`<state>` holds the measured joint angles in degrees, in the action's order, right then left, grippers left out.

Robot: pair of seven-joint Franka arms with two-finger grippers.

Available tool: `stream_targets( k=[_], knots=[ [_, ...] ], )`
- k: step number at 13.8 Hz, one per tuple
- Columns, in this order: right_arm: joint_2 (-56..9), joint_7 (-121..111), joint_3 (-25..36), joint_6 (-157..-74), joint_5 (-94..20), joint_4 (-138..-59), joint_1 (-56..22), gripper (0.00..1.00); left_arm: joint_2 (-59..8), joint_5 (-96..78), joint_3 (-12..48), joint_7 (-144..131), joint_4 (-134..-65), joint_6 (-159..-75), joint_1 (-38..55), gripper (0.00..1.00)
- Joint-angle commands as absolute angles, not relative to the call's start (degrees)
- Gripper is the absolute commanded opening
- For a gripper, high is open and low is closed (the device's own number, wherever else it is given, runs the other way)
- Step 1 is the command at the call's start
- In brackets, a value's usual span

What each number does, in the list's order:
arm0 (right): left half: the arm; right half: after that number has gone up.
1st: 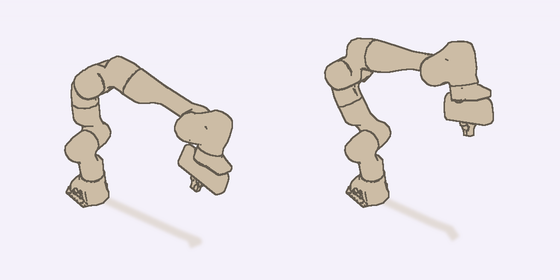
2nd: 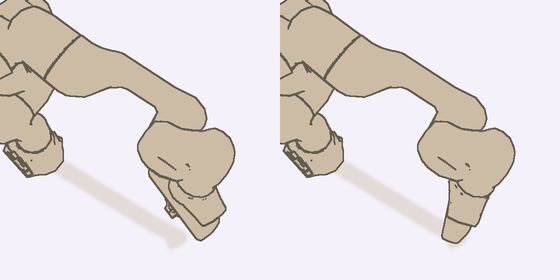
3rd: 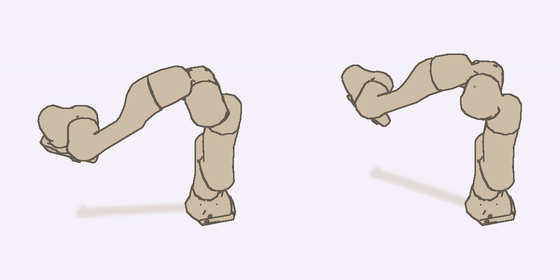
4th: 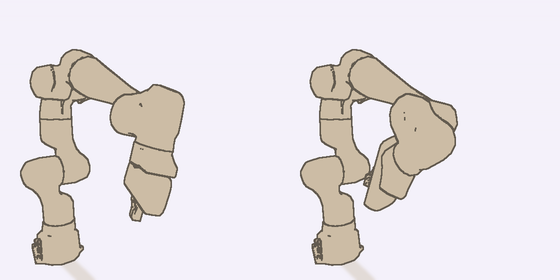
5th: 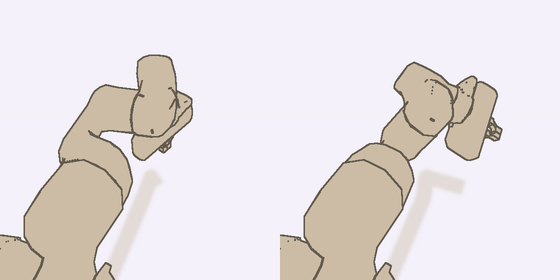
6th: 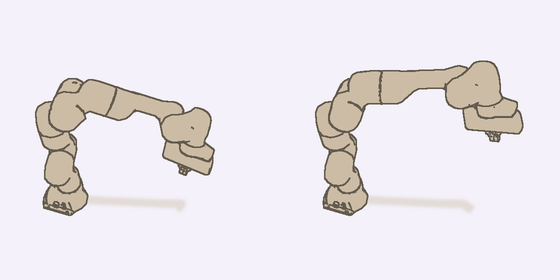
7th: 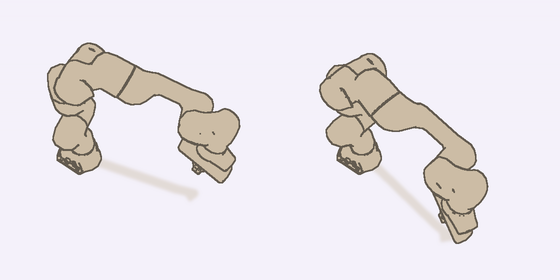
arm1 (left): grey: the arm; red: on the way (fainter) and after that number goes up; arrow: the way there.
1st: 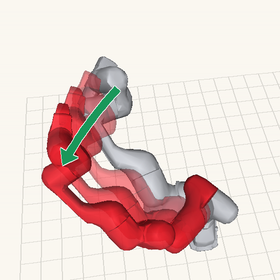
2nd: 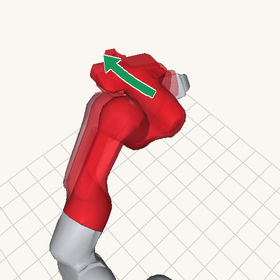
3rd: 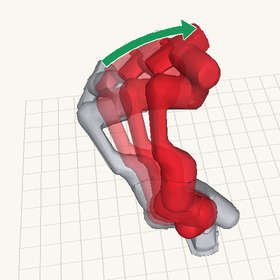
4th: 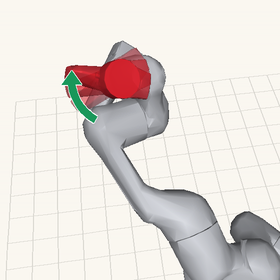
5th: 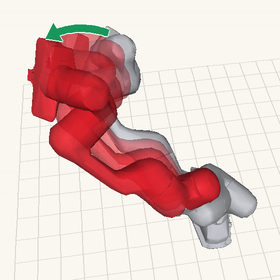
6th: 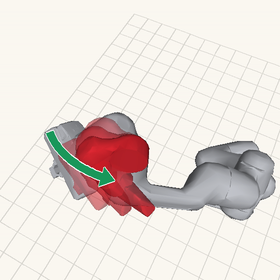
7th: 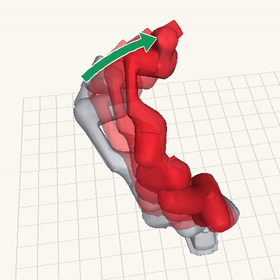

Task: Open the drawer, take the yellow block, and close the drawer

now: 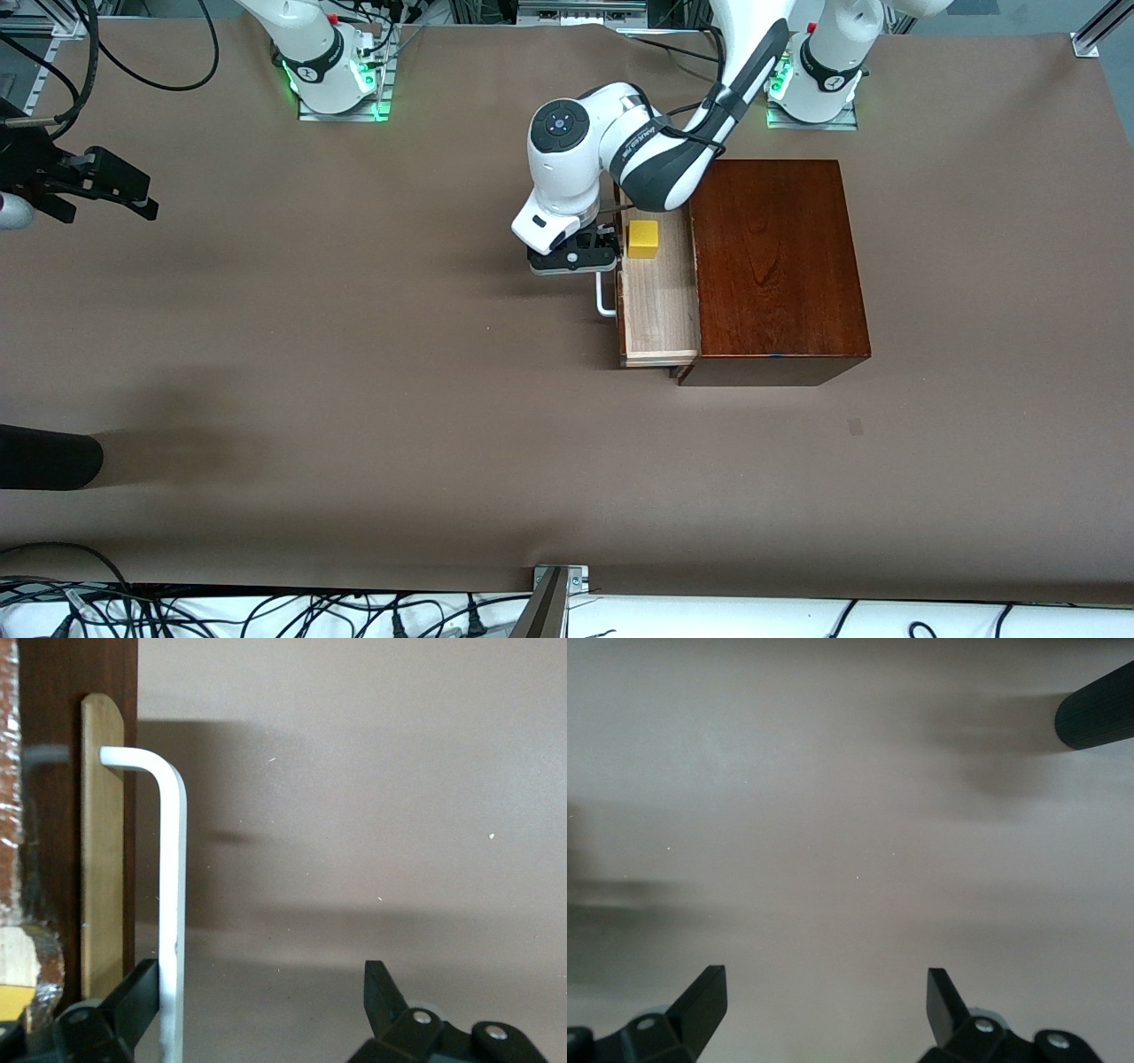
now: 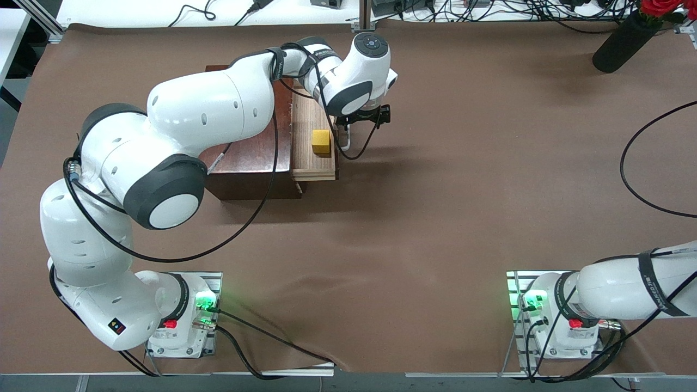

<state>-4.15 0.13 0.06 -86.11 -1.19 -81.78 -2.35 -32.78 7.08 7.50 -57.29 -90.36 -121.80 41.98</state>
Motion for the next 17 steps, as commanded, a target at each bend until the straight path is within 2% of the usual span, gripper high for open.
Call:
stream_targets(
  k=[1, 5, 10, 13, 17],
  knots=[
    [-3.69, 0.44, -0.18, -86.4, -1.76, -82.09, -1.85, 1.0, -31.04, 5.54, 7.47, -55.91, -88.07, -118.14, 42.72, 1.0],
    [-3.69, 0.7, -0.26, -86.4, -1.67, -82.09, -1.93, 1.0, -25.59, 5.36, 7.21, -50.82, -86.49, -108.93, 41.84, 1.0],
    [-4.48, -0.09, -0.7, -88.42, -1.58, -82.0, -2.46, 1.0, -20.58, 4.49, 7.38, -36.68, -78.14, -90.39, 32.37, 1.0],
    [-4.57, 0.96, -0.7, -88.33, -2.02, -81.83, -2.46, 1.0, -15.05, 4.22, 7.21, -25.09, -78.57, -84.4, 24.2, 1.0],
    [-6.32, 1.06, -0.88, -88.42, -8.34, -81.91, -4.03, 1.0, -13.1, 4.13, 7.38, -12.69, -78.23, -81.21, 13.74, 1.0]
  ],
)
